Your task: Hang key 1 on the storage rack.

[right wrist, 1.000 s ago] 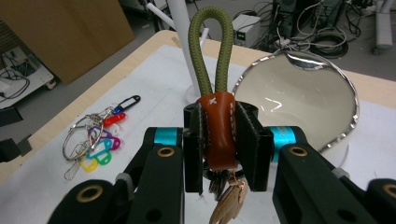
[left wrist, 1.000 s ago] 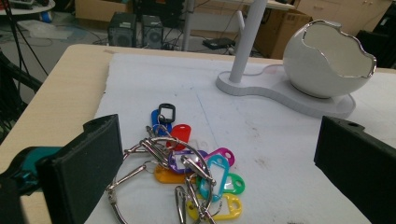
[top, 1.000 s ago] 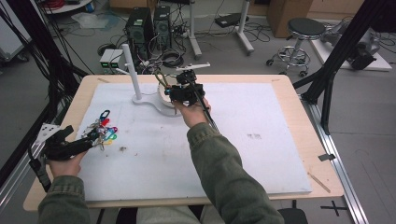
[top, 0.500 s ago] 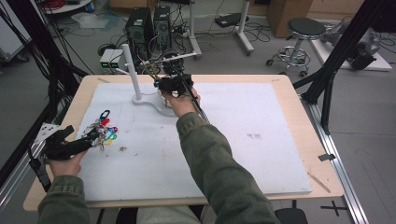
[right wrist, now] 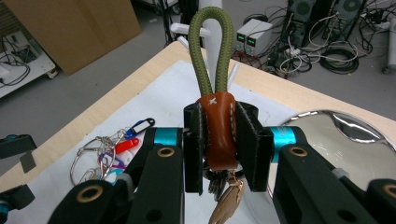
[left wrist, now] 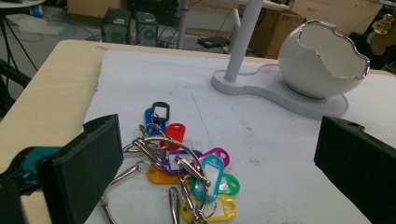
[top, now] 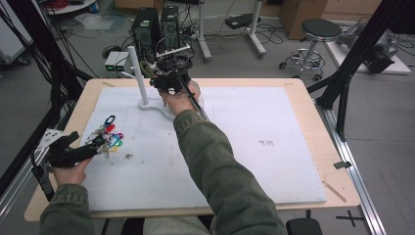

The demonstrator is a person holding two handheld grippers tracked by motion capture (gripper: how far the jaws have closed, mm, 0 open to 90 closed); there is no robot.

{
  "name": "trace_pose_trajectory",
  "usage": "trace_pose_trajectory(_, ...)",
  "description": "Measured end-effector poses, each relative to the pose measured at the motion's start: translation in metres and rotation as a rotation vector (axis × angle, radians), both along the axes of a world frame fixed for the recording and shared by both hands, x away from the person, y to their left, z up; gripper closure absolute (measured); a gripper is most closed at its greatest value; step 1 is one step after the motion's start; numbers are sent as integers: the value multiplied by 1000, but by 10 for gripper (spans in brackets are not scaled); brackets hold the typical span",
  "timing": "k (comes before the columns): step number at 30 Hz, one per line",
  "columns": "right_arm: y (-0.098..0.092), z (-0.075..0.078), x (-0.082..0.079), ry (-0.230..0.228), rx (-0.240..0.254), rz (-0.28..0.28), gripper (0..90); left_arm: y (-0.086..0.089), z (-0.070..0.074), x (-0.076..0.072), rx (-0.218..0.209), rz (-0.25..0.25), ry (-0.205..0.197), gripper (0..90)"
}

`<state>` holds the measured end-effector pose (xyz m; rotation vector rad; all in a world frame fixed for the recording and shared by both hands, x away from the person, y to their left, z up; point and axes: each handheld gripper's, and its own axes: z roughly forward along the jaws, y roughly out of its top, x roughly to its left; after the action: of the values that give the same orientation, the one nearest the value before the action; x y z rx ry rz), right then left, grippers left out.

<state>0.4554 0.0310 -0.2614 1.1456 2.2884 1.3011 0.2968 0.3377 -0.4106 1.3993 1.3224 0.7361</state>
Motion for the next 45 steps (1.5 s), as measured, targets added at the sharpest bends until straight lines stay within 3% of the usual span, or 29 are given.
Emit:
trace_pose_trajectory(14, 24, 4, 3, -17, -39, 35, 733, 2, 0, 0, -9, 7, -3, 17)
trace_pose_trajectory(45, 35, -28, 34, 20, -75, 20, 729, 5, -2, 3, -16, 14, 0, 17)
